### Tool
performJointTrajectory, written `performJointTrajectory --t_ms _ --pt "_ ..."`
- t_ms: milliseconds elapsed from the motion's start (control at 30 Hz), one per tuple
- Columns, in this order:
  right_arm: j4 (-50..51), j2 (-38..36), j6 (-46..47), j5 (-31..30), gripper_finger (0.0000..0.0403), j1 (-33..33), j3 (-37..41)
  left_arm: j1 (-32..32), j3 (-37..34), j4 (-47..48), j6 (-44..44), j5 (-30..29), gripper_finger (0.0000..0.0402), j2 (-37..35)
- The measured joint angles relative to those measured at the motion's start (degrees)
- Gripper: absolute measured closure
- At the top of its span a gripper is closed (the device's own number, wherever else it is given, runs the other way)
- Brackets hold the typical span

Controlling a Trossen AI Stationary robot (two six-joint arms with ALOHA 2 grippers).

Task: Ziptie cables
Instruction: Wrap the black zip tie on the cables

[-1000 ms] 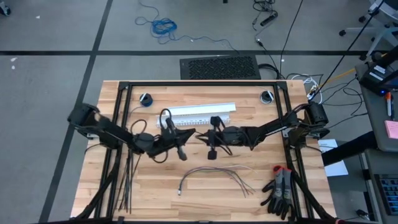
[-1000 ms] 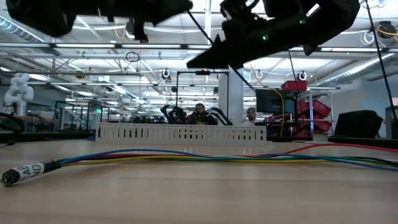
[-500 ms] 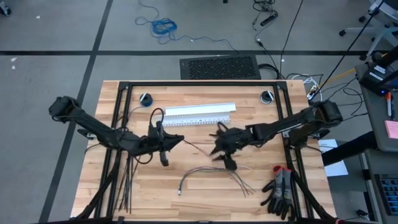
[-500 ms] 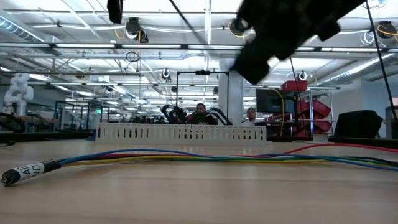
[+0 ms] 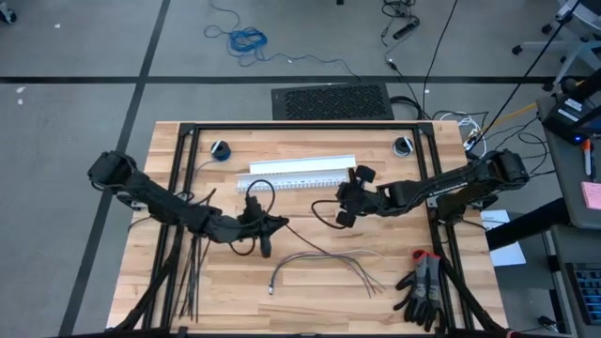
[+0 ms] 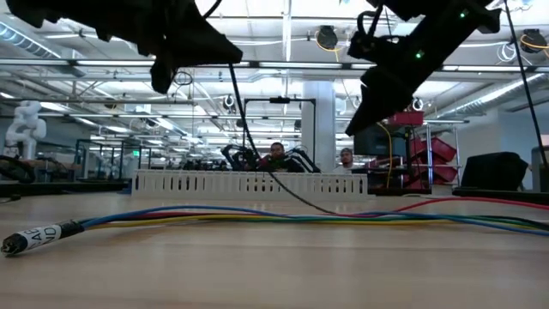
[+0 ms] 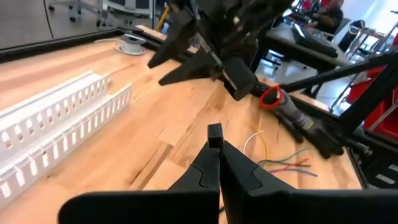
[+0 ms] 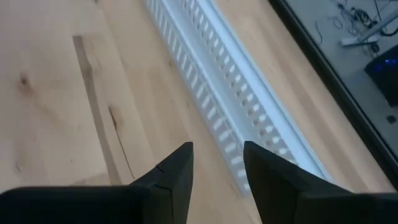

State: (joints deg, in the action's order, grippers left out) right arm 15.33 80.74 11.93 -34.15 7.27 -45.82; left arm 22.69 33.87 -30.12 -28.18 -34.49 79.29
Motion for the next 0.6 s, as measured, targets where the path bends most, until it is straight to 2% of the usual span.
performJointTrajectory --t_ms 133,367,600 --pt "-0.8 -0.1 -0.4 0.0 0.0268 0.0 0.0 -0.9 0.1 5.0 2.0 2.7 0.0401 -3.9" --pt "-0.8 -0.1 -0.2 -0.1 0.0268 0.0 0.0 -2.6 4.3 28.8 5.0 4.6 0.0401 -11.7" --pt "-0.9 -0.1 -0.2 -0.1 0.0268 0.0 0.0 -4.1 4.6 30.6 9.6 9.5 0.0401 -12.6"
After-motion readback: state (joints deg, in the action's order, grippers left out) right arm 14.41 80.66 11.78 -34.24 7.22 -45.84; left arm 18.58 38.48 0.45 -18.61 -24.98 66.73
